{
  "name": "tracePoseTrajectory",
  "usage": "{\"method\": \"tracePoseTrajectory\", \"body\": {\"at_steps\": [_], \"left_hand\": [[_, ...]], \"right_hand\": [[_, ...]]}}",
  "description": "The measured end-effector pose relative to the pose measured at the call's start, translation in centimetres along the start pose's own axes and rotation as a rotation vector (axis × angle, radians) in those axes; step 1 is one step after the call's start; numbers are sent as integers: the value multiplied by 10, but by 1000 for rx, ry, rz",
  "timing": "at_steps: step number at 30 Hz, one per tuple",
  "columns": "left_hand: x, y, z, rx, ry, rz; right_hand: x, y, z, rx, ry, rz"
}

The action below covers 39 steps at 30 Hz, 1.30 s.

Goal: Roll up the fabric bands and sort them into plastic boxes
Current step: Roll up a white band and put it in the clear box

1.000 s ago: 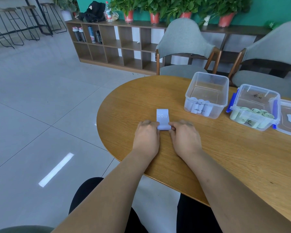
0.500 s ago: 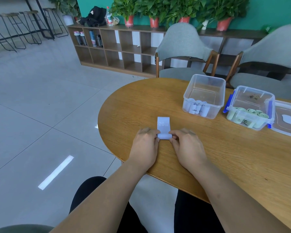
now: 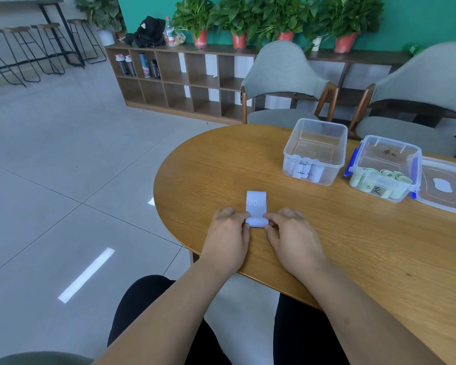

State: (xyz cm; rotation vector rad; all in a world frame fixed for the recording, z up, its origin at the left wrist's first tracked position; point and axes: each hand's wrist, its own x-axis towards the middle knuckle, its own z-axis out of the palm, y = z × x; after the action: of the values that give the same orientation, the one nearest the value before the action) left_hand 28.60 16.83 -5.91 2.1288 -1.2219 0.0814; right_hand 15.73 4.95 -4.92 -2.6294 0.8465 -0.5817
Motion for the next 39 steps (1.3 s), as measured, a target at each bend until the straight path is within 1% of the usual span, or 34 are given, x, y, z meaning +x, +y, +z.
{"method": "tracePoseTrajectory", "body": {"at_steps": [5, 9, 14, 22, 26, 33, 39], "left_hand": [[2, 1, -1, 9, -12, -32], [3, 3, -5, -56, 0, -76], [8, 4, -5, -79, 23, -91], [14, 3, -2, -51, 0, -75], [20, 3, -4, -11, -30, -81], [23, 2, -6, -75, -8, -113], [28, 2, -5, -57, -26, -91]], "right_hand": [[2, -1, -5, 100, 15, 30], [5, 0, -8, 194, 37, 105], [8, -4, -5, 164, 67, 115], [13, -4, -3, 89, 21, 83], [18, -5, -5, 100, 18, 106], [22, -5, -6, 121, 5, 155], [27, -6, -3, 86, 21, 161]]}}
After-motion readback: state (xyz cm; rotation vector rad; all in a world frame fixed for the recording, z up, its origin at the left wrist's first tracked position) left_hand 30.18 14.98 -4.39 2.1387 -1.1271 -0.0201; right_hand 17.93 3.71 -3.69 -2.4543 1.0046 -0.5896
